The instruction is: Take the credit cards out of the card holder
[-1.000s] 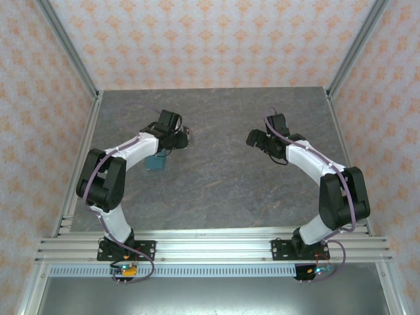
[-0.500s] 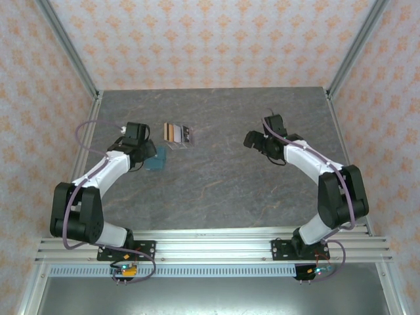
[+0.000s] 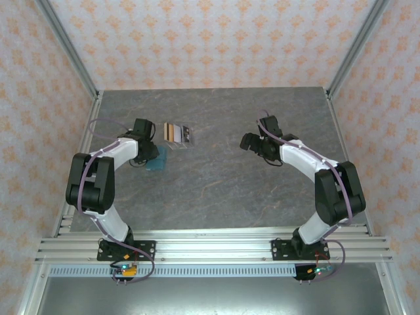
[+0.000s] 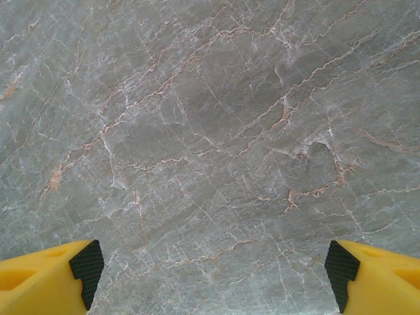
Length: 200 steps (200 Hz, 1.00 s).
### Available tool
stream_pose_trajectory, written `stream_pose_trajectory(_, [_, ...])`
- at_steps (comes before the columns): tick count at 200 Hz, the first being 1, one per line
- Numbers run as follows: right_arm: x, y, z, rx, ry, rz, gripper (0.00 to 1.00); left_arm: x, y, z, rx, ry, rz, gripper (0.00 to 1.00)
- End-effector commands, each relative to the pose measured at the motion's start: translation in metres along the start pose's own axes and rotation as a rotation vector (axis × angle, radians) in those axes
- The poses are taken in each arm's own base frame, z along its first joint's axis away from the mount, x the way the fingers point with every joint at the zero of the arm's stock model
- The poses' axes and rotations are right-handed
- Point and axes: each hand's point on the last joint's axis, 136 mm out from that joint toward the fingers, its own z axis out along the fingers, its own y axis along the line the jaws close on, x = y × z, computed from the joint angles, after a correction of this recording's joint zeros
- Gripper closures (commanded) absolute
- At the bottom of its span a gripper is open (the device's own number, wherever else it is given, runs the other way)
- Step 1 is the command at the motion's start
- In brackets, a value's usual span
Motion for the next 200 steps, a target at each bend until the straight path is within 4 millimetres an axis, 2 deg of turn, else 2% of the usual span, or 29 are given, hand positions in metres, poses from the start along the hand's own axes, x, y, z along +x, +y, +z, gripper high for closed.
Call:
stream_pose_trajectory(1, [-0.006,0.004,-0.008,-0.001,-0.022,0.014,0.10,0.025,-0.008,0.001,0.046,0.102,-0.003,0.74])
stream_pose_trajectory(18, [-0.006,0.007,-0.007,-0.010,-0.018,0.017,0.10,0.046,-0.012,-0.002,0.030,0.147,0.041,0.75])
stream_pose_trajectory(39, [-0.003,0.011,-0.004,-0.011,-0.005,0.012,0.10,0.074,-0.028,-0.009,0.047,0.182,0.099,0.75])
stream_pose_trajectory(73, [0.015,0.024,-0.003,-0.057,0.047,0.005,0.13,0.122,-0.066,-0.019,0.104,0.221,0.109,0.74])
stream_pose_trajectory(90, [0.026,0.034,-0.004,-0.081,0.074,0.011,0.14,0.137,-0.093,-0.027,0.196,0.223,0.088,0.71])
stream_pose_trajectory(107, [0.036,0.049,-0.005,-0.103,0.097,0.001,0.14,0.136,-0.117,-0.040,0.278,0.197,0.067,0.69])
stream_pose_trajectory(125, [0.050,0.066,-0.002,-0.115,0.128,-0.042,0.15,0.125,-0.128,-0.051,0.320,0.157,0.048,0.67])
stream_pose_trajectory(161, [0.090,0.093,0.013,-0.077,0.241,-0.133,0.26,0.102,-0.116,-0.067,0.310,0.114,0.058,0.59])
stream_pose_trajectory(200, [0.134,0.122,0.029,-0.039,0.348,-0.243,0.40,0.082,-0.080,-0.062,0.312,0.112,-0.033,0.52])
